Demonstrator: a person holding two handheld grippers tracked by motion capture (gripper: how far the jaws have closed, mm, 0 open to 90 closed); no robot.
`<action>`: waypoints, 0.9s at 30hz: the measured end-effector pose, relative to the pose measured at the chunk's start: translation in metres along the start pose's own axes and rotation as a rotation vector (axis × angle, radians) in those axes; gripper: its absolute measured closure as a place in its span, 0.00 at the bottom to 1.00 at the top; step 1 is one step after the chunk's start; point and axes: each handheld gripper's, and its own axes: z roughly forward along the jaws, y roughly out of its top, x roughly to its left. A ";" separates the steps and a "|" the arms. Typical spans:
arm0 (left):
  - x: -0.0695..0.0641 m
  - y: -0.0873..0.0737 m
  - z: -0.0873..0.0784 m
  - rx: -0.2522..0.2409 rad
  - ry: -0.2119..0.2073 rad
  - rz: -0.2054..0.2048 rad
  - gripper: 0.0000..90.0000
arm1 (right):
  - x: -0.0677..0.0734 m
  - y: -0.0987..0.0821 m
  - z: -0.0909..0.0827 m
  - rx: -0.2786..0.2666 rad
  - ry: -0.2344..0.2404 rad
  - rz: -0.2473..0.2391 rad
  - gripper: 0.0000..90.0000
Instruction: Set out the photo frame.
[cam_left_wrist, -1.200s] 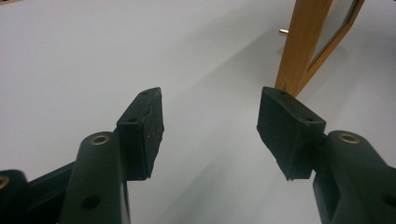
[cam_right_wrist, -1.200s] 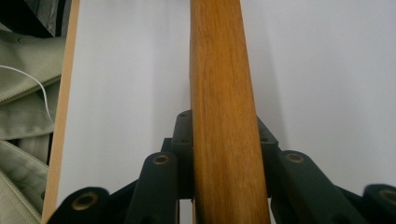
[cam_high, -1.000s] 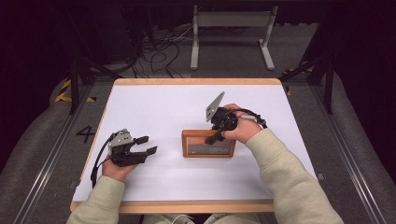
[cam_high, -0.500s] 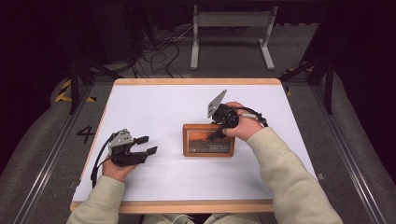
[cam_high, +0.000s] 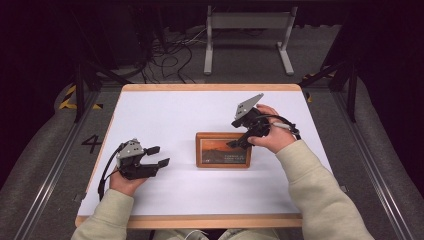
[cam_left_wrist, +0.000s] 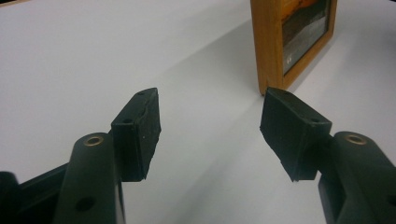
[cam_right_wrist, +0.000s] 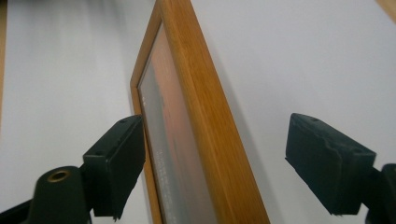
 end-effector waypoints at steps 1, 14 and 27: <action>0.000 0.000 -0.001 -0.001 0.002 -0.006 0.42 | 0.001 -0.002 -0.005 -0.012 -0.010 0.008 0.22; -0.002 -0.002 -0.011 -0.011 0.005 -0.016 0.38 | 0.010 -0.035 -0.050 -0.104 -0.078 0.101 0.13; -0.001 -0.003 -0.015 -0.012 -0.035 -0.021 0.29 | 0.014 -0.067 -0.076 -0.143 -0.164 0.198 0.14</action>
